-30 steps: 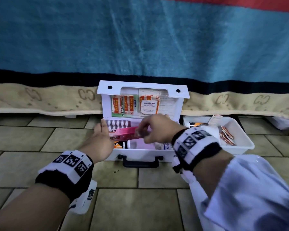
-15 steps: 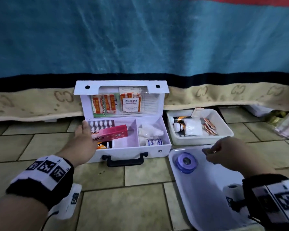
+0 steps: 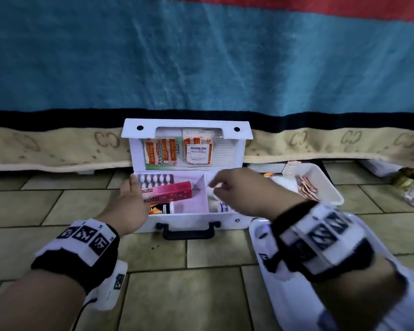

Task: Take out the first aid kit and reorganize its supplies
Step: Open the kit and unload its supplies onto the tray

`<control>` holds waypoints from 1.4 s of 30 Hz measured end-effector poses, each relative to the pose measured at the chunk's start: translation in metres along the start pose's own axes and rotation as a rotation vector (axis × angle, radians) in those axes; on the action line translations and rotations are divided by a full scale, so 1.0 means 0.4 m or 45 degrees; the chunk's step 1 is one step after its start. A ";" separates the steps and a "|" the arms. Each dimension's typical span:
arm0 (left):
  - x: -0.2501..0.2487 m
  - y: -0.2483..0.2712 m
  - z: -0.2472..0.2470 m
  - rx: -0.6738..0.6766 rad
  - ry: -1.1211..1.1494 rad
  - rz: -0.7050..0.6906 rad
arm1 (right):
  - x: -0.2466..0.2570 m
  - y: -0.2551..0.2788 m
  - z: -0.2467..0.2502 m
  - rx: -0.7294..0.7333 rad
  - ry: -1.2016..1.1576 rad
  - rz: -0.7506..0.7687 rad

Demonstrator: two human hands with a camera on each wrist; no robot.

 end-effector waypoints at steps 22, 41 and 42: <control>-0.009 0.012 0.008 0.014 -0.100 -0.022 | 0.065 -0.164 -0.055 0.260 0.288 0.125; -0.016 0.017 0.013 -0.019 -0.165 -0.037 | -0.220 0.386 -0.068 0.055 0.115 -0.712; -0.016 0.018 0.014 -0.023 -0.161 -0.038 | -0.223 0.385 -0.085 0.082 0.089 -0.728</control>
Point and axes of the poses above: each hand's wrist, its own y-axis away from the middle knuckle, its own z-axis out of the back of the hand, x = y × z, the point moved 5 cm from there along -y, towards the middle knuckle, and after that the axes turned 7 degrees about -y, right-handed, at the moved point
